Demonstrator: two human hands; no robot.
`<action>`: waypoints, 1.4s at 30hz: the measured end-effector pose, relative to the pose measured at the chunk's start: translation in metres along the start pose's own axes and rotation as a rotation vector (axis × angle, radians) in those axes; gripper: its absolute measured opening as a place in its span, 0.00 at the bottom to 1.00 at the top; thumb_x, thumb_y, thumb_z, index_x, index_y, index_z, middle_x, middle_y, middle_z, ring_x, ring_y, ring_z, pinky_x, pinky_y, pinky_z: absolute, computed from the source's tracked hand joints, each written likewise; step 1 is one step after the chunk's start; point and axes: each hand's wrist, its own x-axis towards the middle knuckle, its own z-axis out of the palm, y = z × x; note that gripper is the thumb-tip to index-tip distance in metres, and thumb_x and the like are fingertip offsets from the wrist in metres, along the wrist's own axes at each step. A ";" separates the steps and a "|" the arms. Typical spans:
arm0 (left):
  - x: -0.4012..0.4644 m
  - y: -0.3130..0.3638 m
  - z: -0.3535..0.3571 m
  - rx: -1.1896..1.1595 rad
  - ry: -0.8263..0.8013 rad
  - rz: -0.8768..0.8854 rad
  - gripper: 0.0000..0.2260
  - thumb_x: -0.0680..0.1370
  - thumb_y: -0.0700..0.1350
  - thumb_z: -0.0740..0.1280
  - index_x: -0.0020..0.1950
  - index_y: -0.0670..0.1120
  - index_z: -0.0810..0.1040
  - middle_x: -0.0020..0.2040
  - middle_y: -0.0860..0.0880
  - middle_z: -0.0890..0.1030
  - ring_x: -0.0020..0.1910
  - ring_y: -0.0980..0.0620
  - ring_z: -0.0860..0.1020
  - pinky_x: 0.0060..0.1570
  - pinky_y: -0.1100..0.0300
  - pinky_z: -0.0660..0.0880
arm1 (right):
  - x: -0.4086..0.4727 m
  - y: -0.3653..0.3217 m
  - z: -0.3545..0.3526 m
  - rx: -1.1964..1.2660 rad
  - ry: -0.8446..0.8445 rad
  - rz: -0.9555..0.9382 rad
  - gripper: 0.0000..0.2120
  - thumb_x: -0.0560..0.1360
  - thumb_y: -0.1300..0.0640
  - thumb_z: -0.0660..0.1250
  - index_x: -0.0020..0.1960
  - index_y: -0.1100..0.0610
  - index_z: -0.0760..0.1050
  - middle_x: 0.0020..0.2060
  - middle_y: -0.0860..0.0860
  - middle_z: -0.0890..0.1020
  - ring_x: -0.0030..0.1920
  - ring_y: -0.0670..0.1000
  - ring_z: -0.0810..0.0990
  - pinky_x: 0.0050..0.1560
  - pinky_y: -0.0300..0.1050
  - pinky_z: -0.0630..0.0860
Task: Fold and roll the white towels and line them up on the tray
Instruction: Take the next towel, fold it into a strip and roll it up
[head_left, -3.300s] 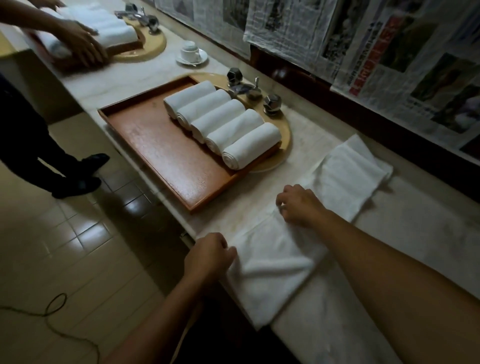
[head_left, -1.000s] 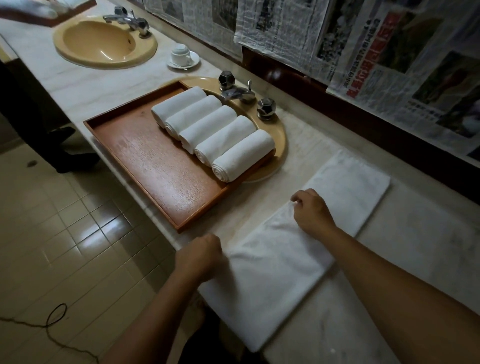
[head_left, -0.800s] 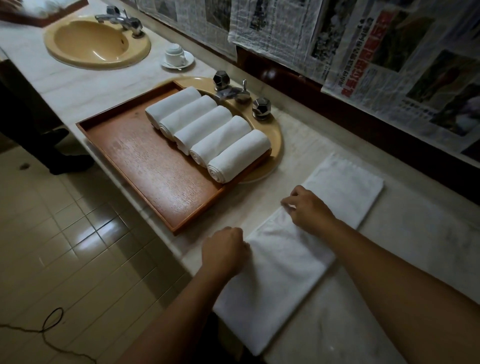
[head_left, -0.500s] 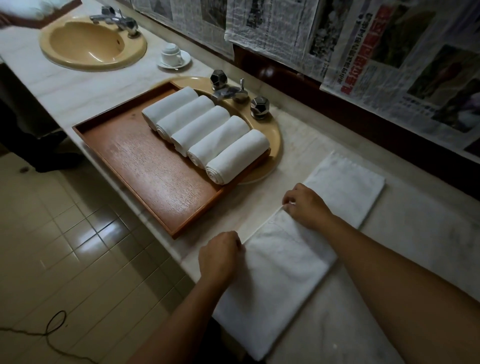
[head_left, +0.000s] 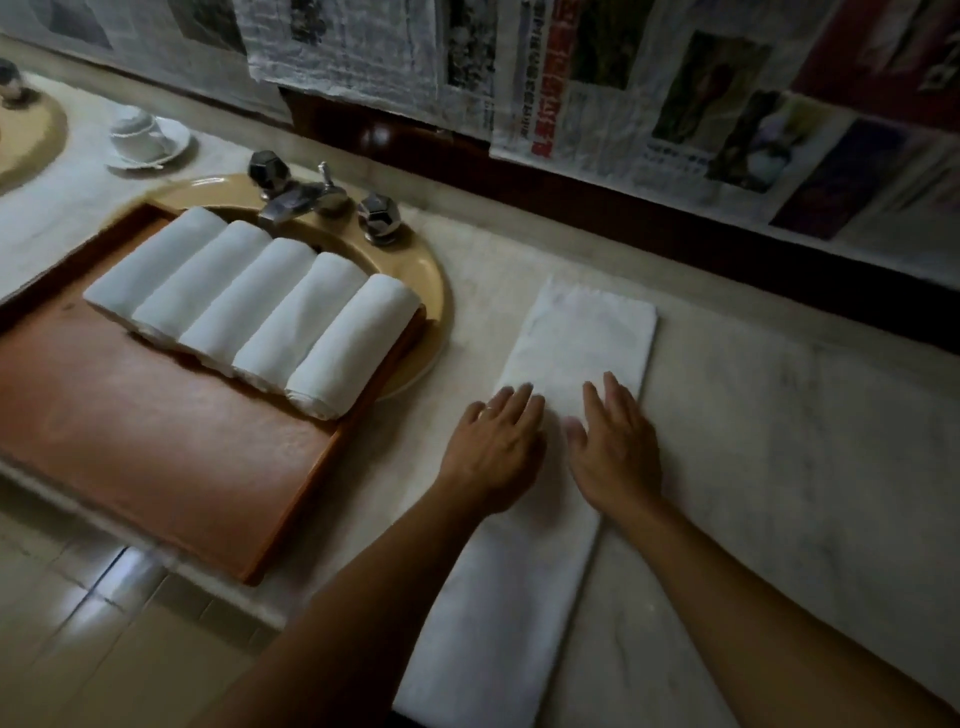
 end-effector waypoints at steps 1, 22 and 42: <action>0.011 -0.003 0.002 0.027 -0.058 0.041 0.28 0.84 0.59 0.45 0.82 0.49 0.47 0.82 0.47 0.47 0.81 0.47 0.48 0.78 0.47 0.52 | -0.004 0.003 0.005 -0.041 -0.017 0.011 0.27 0.81 0.45 0.52 0.76 0.57 0.65 0.77 0.58 0.62 0.76 0.59 0.62 0.69 0.58 0.65; 0.166 -0.058 -0.015 0.258 -0.127 0.257 0.32 0.83 0.63 0.39 0.81 0.47 0.36 0.81 0.46 0.37 0.80 0.48 0.38 0.77 0.45 0.38 | 0.069 0.013 -0.004 -0.100 -0.039 0.223 0.33 0.80 0.40 0.43 0.79 0.56 0.56 0.80 0.54 0.54 0.79 0.54 0.54 0.73 0.56 0.58; 0.109 -0.052 0.001 0.177 -0.105 0.309 0.32 0.80 0.62 0.36 0.82 0.49 0.40 0.82 0.48 0.40 0.81 0.50 0.42 0.77 0.45 0.41 | 0.020 0.020 0.013 -0.134 -0.098 0.230 0.36 0.80 0.37 0.45 0.79 0.58 0.55 0.80 0.54 0.54 0.79 0.51 0.52 0.72 0.55 0.57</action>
